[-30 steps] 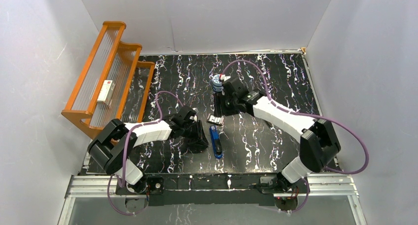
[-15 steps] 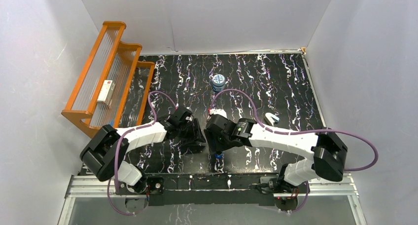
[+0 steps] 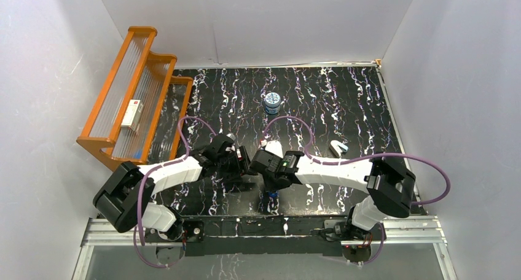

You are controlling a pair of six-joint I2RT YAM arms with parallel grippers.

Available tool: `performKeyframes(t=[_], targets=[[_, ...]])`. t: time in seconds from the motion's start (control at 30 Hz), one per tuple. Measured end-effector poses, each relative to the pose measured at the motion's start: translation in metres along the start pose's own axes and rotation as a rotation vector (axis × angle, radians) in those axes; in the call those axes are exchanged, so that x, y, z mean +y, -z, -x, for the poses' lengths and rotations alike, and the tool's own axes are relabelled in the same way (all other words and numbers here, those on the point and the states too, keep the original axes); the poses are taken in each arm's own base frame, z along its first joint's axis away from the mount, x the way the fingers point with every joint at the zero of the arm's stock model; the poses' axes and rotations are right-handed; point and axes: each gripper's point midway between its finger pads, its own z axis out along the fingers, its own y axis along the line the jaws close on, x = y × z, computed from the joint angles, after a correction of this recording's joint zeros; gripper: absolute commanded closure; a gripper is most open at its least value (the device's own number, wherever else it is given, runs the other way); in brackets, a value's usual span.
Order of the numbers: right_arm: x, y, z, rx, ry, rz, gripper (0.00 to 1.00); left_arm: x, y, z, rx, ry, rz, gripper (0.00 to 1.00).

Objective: Load the staples into the stapler

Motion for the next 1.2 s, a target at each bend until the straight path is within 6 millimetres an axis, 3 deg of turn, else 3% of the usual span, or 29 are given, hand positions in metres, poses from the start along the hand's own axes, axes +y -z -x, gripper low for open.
performKeyframes(t=[0.13, 0.47, 0.63, 0.93, 1.2], targets=[[0.001, -0.003, -0.001, 0.002, -0.006, -0.005, 0.75, 0.000, -0.002, -0.008, 0.027, -0.003, -0.041, 0.48], [0.021, 0.000, 0.009, -0.010, -0.074, 0.090, 0.76, -0.008, -0.003, -0.030, 0.108, -0.003, -0.164, 0.52], [0.034, 0.002, 0.014, -0.006, -0.112, 0.154, 0.76, -0.006, -0.008, -0.035, 0.129, 0.012, -0.175, 0.75], [0.040, 0.006, 0.021, 0.018, -0.163, 0.215, 0.77, -0.003, -0.012, -0.040, 0.129, 0.049, -0.210, 0.93], [0.029, 0.010, 0.033, 0.033, -0.179, 0.216, 0.76, -0.005, -0.018, -0.036, 0.139, 0.070, -0.187, 0.92]])
